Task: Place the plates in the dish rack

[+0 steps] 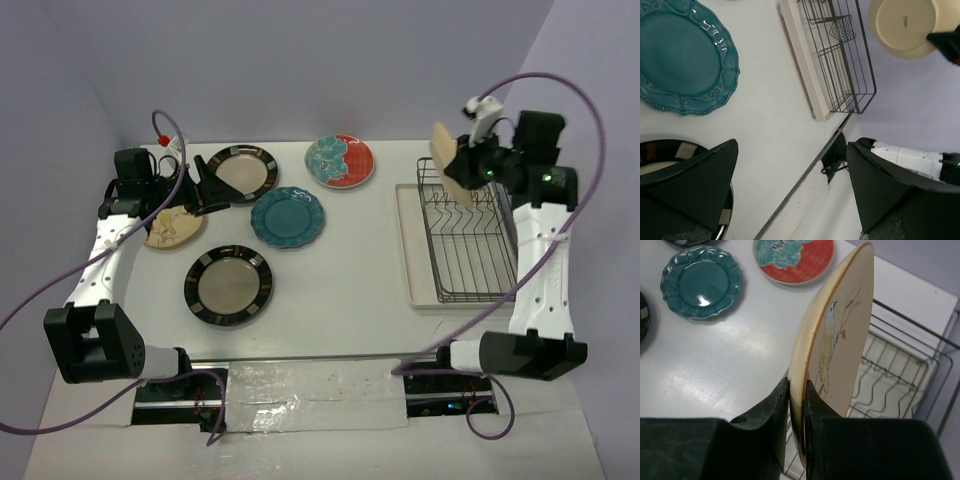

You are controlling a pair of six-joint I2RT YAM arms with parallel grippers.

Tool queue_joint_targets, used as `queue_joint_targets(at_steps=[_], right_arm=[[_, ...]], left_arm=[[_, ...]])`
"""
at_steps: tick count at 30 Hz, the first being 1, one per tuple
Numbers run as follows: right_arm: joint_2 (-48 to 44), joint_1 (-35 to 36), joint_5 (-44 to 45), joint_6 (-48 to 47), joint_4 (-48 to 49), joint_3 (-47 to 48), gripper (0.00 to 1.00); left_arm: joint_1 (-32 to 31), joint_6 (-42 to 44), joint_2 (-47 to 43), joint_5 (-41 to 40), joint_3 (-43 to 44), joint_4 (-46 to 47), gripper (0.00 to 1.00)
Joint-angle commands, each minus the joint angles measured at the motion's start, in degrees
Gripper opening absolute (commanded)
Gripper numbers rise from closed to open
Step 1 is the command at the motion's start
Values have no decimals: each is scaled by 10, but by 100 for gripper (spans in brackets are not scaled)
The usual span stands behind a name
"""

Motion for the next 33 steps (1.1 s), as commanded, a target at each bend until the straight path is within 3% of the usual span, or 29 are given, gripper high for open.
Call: queue_joint_targets(at_steps=[1,5,11,17,33], right_arm=[[60,-96,-142,-3,-73,108,0],[153,-215,-198,-73,-171,245,0],[275,-262,-193,-128,-289,387,0],[266,-268,-131,-142,-245,313,0],[319,-294,-145,-110,-247,325,0]], left_arm=[[-12,53,-13,25,14,23,99],[-22,78,-27,13,21,14,99],[-50,101,-32,15,22,10,99],[-51,122,-22,11,43,-16,99],[-51,105,-12,17,44,-7,99]])
